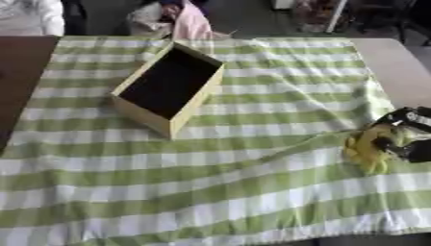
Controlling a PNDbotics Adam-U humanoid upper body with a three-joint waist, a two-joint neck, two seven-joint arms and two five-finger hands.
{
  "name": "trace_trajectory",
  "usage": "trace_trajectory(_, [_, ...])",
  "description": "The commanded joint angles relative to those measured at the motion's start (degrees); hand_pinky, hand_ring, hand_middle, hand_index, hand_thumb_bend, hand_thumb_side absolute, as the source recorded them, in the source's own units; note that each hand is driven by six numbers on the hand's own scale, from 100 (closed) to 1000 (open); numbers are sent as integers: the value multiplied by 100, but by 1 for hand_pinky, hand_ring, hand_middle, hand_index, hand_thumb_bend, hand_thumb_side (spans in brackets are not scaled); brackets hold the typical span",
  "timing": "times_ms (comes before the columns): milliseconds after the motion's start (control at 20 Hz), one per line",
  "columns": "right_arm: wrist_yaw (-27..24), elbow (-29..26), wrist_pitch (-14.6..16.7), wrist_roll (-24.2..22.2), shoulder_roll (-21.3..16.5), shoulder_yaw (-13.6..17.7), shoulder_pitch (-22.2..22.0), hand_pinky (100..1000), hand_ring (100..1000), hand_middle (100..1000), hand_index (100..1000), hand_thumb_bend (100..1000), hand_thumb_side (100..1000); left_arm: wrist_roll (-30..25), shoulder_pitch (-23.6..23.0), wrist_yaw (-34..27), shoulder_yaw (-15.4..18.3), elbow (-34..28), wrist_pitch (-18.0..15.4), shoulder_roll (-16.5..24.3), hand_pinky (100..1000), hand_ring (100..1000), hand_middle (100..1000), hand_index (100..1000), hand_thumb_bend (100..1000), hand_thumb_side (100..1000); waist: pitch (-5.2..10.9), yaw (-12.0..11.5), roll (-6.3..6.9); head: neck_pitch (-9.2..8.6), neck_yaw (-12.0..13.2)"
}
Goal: Pick up objects on the table and place them in the box.
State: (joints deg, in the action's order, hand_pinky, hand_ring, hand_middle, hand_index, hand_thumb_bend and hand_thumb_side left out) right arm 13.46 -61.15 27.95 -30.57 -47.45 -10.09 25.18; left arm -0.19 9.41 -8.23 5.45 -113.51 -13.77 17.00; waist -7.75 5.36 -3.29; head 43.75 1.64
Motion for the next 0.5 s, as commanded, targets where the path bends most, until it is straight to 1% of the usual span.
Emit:
trace_trajectory(50, [20, -82, -70, 33, -165, 90, 43, 725, 840, 700, 803, 100, 364, -6, 56, 6, 40, -108, 17, 26, 453, 1000, 944, 690, 100, 755, 52, 3, 1, 37, 5])
trace_trajectory(100, [30, -80, -87, 36, -159, 91, 40, 724, 839, 710, 797, 100, 353, -5, 55, 8, 41, -108, 20, 25, 453, 1000, 944, 690, 100, 756, 52, 3, 1, 37, 4])
trace_trajectory(150, [33, -77, -105, 35, -151, 90, 37, 718, 837, 740, 784, 100, 353, -7, 54, 9, 41, -108, 22, 24, 453, 1000, 944, 690, 100, 756, 53, 3, 2, 37, 5])
trace_trajectory(300, [13, -80, -158, 40, -132, 94, 26, 717, 838, 751, 779, 100, 336, -8, 54, 10, 43, -108, 17, 20, 453, 1000, 944, 690, 100, 755, 54, 4, 6, 37, 7])
trace_trajectory(350, [15, -77, -179, 35, -130, 94, 18, 722, 846, 785, 785, 100, 341, -7, 53, 10, 43, -108, 17, 20, 453, 1000, 945, 690, 100, 756, 52, 6, 8, 37, 4])
trace_trajectory(500, [16, -75, -248, -8, -122, 92, -4, 721, 851, 811, 785, 100, 349, -12, 52, 12, 43, -108, 21, 24, 453, 1000, 946, 690, 100, 757, 43, 11, 13, 37, -2])
